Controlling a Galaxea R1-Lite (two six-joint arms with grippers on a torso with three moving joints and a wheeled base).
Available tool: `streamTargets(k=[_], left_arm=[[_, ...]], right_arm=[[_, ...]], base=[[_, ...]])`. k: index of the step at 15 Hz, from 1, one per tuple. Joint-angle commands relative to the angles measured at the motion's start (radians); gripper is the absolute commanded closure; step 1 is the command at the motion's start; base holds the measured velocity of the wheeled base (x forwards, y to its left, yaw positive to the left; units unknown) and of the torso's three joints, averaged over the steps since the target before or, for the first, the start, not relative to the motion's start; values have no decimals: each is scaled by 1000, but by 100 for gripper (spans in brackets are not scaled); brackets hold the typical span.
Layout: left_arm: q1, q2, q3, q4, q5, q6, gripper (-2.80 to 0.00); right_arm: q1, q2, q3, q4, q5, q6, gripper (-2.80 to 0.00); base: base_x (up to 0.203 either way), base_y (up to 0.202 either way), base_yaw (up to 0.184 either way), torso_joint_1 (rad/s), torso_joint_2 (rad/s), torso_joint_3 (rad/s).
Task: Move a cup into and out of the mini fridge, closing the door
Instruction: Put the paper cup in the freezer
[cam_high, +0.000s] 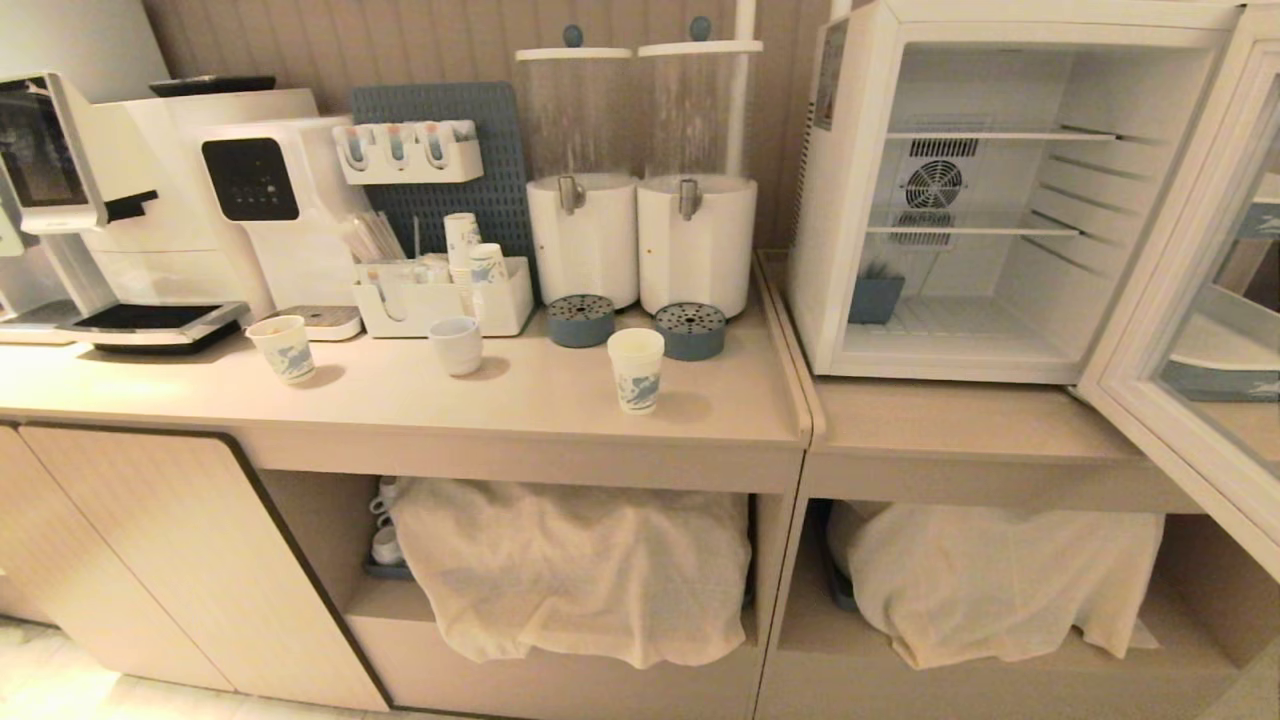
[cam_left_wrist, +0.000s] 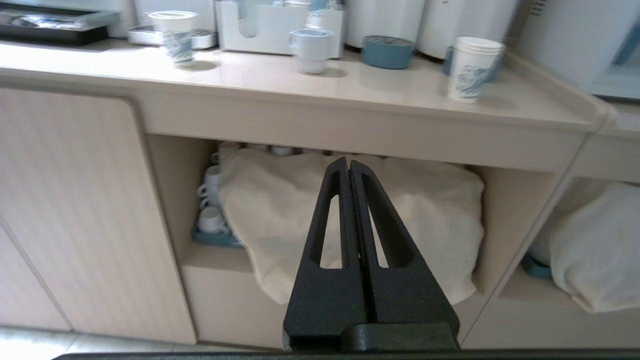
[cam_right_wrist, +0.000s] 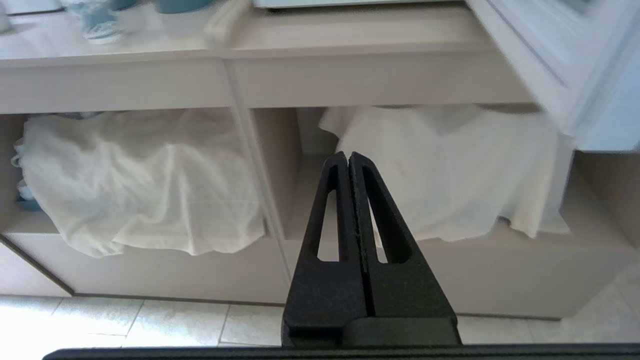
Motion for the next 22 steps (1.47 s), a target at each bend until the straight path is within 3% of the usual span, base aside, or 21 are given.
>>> streamTargets(k=[1, 16, 22], left_arm=[[3, -3, 40, -3, -1, -1, 0], [2, -3, 40, -3, -1, -2, 0], [3, -3, 40, -6, -1, 6, 0]], right_arm=[[3, 0, 0, 2, -1, 1, 0], [1, 0, 1, 0, -1, 1, 0], [3, 0, 1, 0, -1, 1, 0]], base=[[-61, 77, -1, 2, 4, -1], [-26, 145, -2, 1, 3, 2], [0, 12, 0, 0, 1, 0]])
